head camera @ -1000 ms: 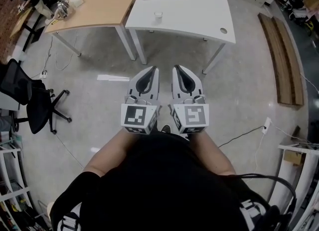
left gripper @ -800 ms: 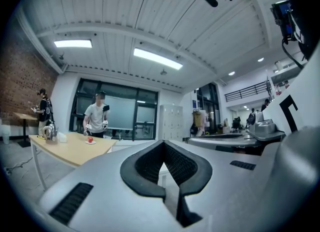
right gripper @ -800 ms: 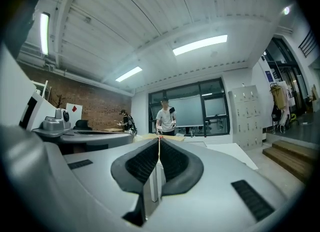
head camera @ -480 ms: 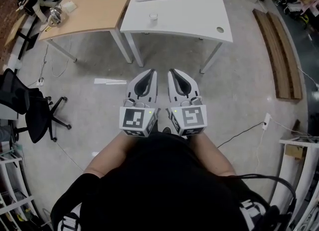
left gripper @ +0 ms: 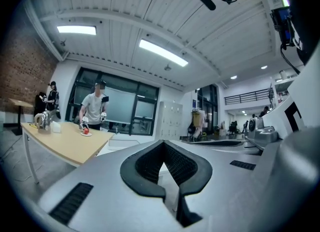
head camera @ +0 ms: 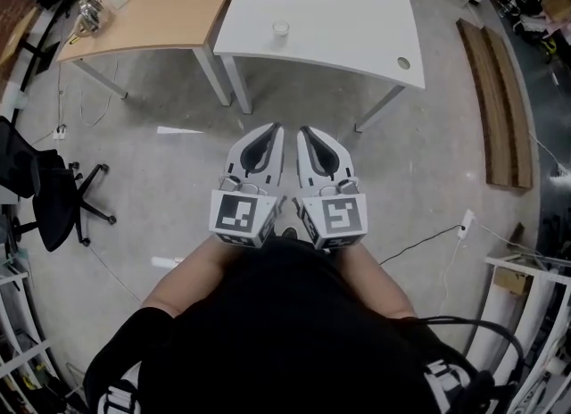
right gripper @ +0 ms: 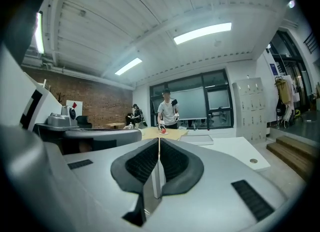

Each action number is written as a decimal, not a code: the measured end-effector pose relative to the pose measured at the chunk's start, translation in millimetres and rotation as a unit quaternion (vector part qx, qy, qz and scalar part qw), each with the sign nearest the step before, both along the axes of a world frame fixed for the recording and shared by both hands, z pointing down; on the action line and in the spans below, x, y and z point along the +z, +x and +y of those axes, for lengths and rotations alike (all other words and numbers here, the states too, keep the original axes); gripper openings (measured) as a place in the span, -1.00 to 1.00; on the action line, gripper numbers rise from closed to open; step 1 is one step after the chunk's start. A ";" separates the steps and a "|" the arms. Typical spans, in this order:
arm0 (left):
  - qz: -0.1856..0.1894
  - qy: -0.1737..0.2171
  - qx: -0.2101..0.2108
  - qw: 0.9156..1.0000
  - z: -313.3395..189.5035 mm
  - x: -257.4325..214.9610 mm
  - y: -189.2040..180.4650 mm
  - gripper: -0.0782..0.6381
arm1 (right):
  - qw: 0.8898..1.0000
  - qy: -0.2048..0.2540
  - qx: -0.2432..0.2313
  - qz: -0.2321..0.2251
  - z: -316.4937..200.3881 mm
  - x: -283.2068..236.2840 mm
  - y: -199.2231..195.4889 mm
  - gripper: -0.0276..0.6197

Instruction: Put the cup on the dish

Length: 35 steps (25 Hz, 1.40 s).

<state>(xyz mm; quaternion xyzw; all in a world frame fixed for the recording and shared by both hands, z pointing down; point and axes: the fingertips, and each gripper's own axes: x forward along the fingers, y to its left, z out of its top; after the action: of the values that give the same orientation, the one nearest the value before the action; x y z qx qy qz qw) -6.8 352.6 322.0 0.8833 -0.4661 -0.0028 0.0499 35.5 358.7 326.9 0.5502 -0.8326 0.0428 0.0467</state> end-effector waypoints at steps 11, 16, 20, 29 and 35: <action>0.018 -0.038 -0.013 0.999 -139.7 11.7 -26.4 -0.76 | 1.000 -0.020 -0.019 0.010 -132.8 15.2 -32.6 -0.87; 0.022 -0.035 0.003 0.999 -186.4 9.0 -34.5 -0.76 | 1.000 -0.028 0.007 0.011 -182.9 13.6 -37.0 -0.87; 0.024 -0.029 0.013 0.999 -213.5 4.9 -45.6 -0.76 | 1.000 -0.012 0.009 0.009 -213.6 8.8 -48.5 -0.87; 0.029 -0.013 0.038 0.999 -237.3 -0.4 -51.8 -0.76 | 0.999 -0.016 0.031 0.023 -237.7 0.3 -56.2 -0.87; 0.032 -0.016 0.039 0.999 -238.2 1.6 -52.4 -0.76 | 0.999 -0.001 0.031 0.019 -238.1 0.1 -54.8 -0.87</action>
<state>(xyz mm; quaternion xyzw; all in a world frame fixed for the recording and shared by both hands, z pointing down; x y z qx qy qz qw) -59.2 114.4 323.6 0.8992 -0.4298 -0.0216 0.0787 -19.3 120.6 327.0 0.5761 -0.8143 0.0344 0.0613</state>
